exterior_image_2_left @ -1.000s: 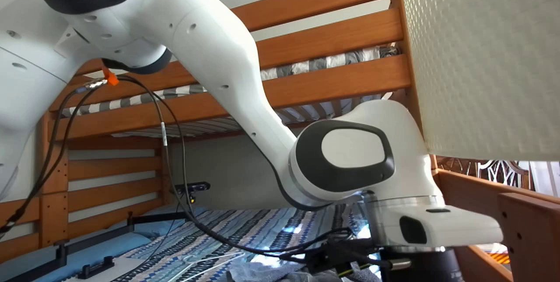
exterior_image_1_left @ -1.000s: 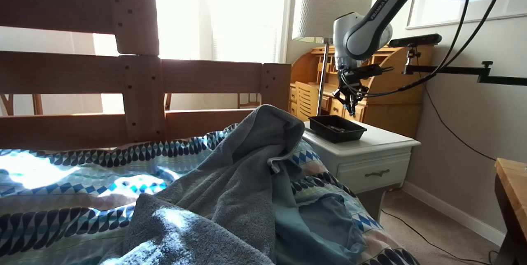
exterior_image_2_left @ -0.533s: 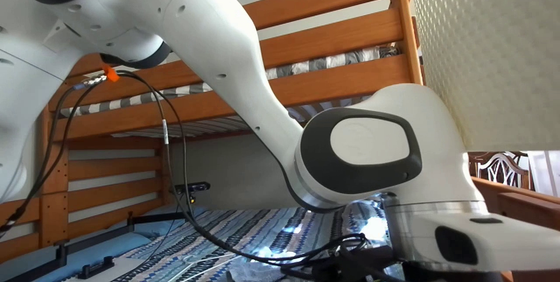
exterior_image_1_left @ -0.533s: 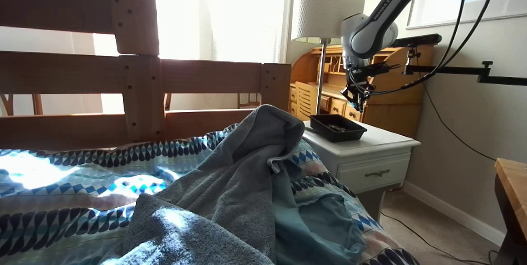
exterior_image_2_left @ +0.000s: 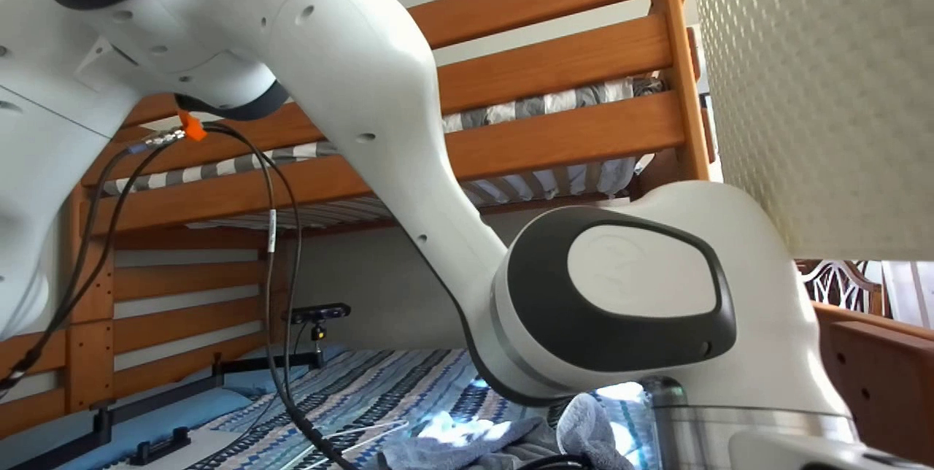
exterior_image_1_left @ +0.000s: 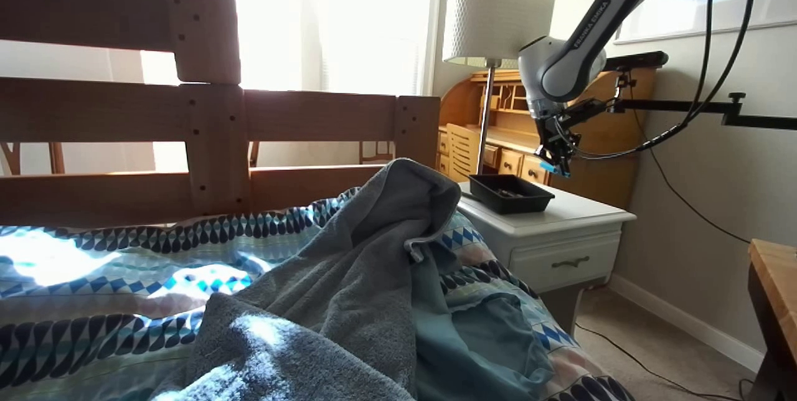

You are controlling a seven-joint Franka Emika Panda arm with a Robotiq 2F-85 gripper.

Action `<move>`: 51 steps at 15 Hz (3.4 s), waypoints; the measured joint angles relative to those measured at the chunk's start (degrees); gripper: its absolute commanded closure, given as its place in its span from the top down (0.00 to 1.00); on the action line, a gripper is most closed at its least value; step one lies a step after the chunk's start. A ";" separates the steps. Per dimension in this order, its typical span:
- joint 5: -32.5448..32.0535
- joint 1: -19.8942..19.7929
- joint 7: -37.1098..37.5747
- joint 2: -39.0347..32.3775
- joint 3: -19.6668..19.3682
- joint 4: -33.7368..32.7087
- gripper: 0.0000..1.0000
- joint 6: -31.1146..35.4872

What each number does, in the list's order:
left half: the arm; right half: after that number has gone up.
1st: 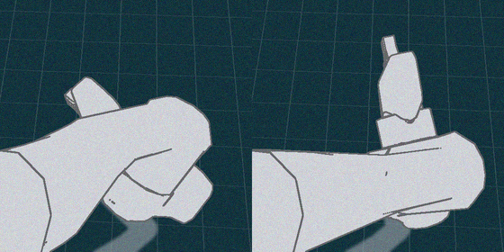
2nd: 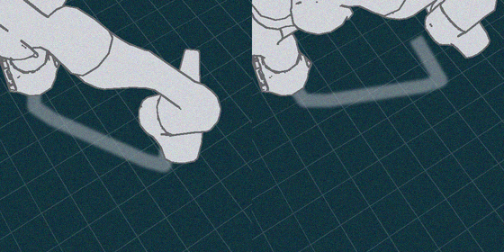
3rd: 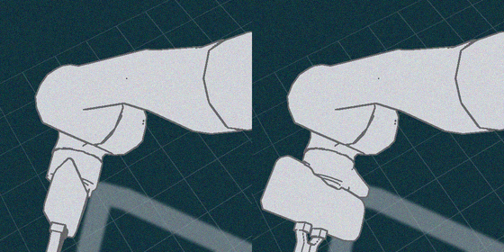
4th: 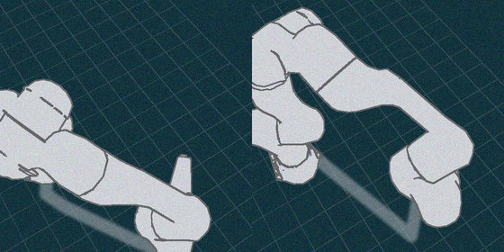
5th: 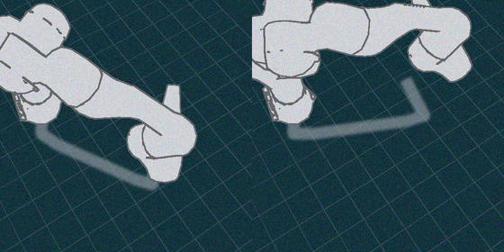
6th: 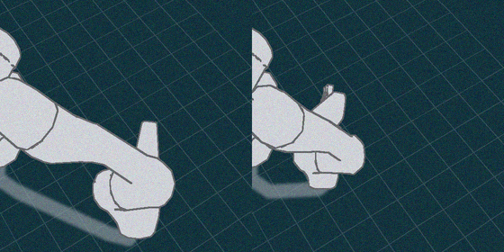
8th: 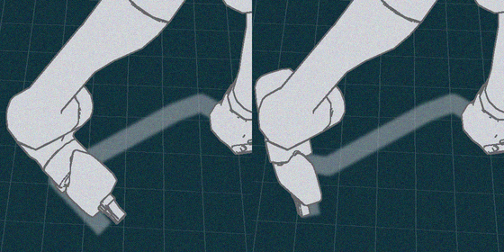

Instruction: Take the blue object out of the black box.

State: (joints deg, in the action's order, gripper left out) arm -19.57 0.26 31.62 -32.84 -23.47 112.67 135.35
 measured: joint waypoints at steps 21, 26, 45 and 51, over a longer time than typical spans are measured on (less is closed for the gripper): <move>-7.86 -0.60 -6.82 -9.26 -1.05 0.02 0.03 6.14; -7.87 0.26 -6.82 -11.06 -2.23 -0.09 0.03 8.96; -7.87 6.83 -6.71 -9.47 -9.27 0.10 1.00 17.19; -7.83 9.71 -6.68 -3.18 -9.84 3.86 1.00 15.75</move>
State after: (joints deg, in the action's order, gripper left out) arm -27.40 9.97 24.95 -36.03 -33.31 116.53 151.09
